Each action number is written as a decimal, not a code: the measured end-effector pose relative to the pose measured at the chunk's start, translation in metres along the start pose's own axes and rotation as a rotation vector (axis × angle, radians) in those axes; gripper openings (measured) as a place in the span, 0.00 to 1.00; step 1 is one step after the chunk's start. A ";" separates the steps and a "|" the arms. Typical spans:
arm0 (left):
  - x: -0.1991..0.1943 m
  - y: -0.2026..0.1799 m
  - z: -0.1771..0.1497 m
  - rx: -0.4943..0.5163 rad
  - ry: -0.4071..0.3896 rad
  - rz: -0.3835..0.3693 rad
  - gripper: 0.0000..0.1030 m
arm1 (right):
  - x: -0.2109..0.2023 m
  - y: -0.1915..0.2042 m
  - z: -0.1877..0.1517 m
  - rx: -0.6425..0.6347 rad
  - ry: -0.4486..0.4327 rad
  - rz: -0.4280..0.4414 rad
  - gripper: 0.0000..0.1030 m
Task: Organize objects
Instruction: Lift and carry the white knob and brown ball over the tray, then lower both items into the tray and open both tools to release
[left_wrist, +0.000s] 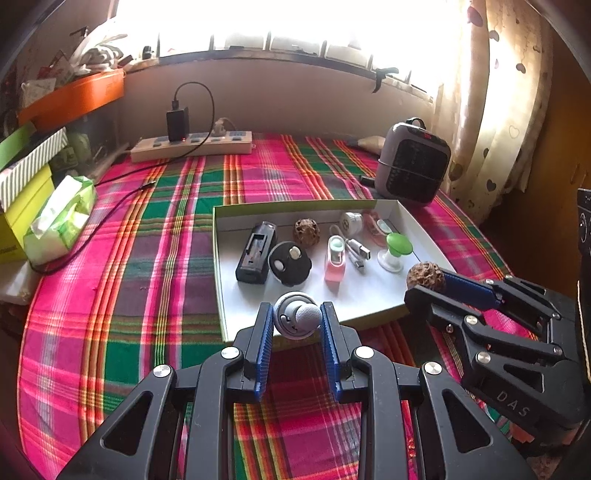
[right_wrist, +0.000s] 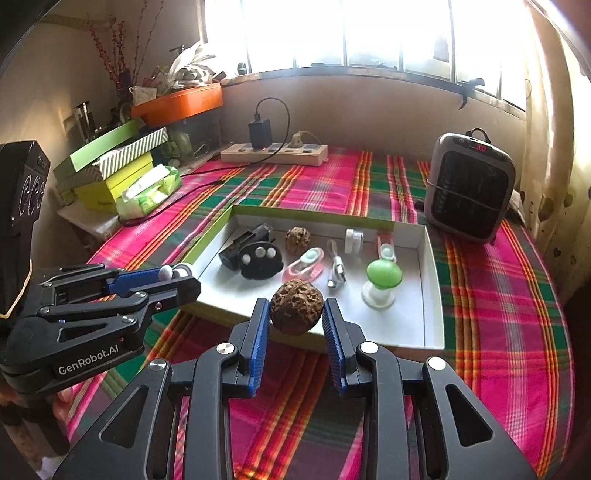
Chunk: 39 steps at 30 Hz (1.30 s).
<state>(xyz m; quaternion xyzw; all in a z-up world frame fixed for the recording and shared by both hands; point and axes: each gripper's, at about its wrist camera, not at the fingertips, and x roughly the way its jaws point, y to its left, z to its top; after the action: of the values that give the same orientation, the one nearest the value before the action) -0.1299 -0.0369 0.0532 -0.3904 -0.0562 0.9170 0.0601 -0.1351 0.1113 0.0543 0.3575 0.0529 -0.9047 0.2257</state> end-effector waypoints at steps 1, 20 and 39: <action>0.001 0.000 0.001 0.000 0.001 -0.001 0.23 | 0.001 -0.002 0.002 0.002 0.000 -0.003 0.30; 0.037 0.000 0.017 0.005 0.047 -0.012 0.23 | 0.048 -0.027 0.016 0.004 0.084 -0.011 0.30; 0.067 0.000 0.017 0.011 0.110 0.000 0.23 | 0.070 -0.033 0.014 -0.006 0.144 -0.040 0.30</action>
<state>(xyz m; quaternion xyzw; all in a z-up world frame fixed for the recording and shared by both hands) -0.1882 -0.0270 0.0172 -0.4400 -0.0478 0.8943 0.0653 -0.2038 0.1113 0.0155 0.4198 0.0788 -0.8808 0.2043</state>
